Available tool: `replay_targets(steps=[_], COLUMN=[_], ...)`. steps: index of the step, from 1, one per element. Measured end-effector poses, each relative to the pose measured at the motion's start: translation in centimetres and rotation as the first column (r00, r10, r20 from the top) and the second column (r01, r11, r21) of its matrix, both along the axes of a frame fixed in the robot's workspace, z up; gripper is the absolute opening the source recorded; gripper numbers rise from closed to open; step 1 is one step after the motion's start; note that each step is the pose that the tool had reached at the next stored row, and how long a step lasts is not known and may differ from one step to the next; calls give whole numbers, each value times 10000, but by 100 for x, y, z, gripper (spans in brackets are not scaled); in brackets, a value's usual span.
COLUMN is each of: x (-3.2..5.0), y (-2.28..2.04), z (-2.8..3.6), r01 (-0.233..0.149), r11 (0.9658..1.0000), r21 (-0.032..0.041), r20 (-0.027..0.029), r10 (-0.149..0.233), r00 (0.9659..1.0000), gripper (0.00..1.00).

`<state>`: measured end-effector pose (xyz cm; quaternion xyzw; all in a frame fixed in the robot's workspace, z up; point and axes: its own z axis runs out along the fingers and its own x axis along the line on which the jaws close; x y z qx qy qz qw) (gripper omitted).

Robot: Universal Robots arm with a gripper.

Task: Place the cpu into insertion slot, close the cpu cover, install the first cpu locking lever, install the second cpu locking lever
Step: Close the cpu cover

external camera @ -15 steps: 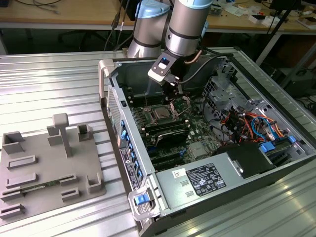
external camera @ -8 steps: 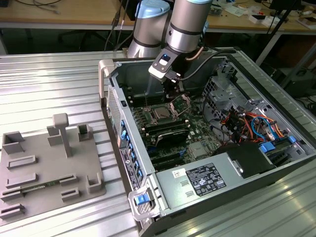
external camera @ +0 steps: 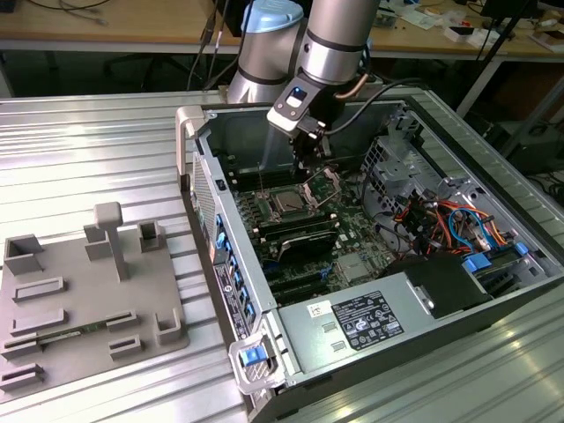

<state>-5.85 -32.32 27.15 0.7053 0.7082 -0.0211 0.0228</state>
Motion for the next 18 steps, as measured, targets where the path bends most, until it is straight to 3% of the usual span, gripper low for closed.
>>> replay_targets(steps=[14,16,18], x=[0,0,0], y=[-1,0,0], z=[32,171,197], r01=[0,-1,0], r11=[10000,10000,10000], r21=[-4,0,-1], r20=[-3,0,0], r10=[0,1,0], r00=[10000,10000,10000], gripper=[11,11,11])
